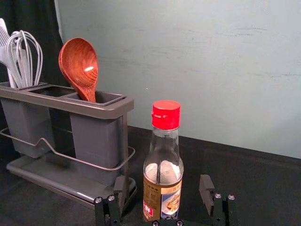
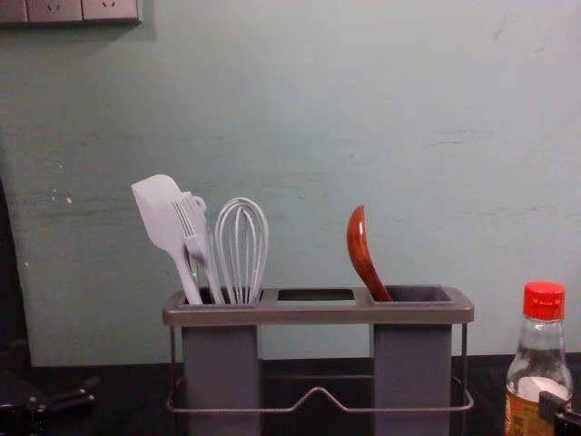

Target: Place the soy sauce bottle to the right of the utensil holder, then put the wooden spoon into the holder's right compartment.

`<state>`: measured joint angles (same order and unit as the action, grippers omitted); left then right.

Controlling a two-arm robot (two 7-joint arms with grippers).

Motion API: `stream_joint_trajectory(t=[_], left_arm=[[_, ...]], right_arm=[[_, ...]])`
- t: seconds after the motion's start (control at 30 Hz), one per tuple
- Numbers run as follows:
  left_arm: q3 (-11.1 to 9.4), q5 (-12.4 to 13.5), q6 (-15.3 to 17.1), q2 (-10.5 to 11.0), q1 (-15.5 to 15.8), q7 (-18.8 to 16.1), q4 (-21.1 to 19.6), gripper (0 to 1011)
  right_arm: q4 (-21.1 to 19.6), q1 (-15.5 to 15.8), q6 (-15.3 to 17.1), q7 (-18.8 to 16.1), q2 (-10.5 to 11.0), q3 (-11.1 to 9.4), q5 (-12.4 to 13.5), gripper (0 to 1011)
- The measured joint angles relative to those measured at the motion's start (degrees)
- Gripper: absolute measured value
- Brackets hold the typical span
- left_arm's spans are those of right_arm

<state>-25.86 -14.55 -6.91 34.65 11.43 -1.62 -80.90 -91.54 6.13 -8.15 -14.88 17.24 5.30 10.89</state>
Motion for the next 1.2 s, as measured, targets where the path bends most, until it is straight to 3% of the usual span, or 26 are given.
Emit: stream_joint_trajectory(t=[1.2], left_arm=[[0.0,0.0,0.0,0.0,0.0,0.0,0.0,1005]], right_arm=[[-0.1,0.0,0.1,0.0,0.0,0.0,0.1,1003]])
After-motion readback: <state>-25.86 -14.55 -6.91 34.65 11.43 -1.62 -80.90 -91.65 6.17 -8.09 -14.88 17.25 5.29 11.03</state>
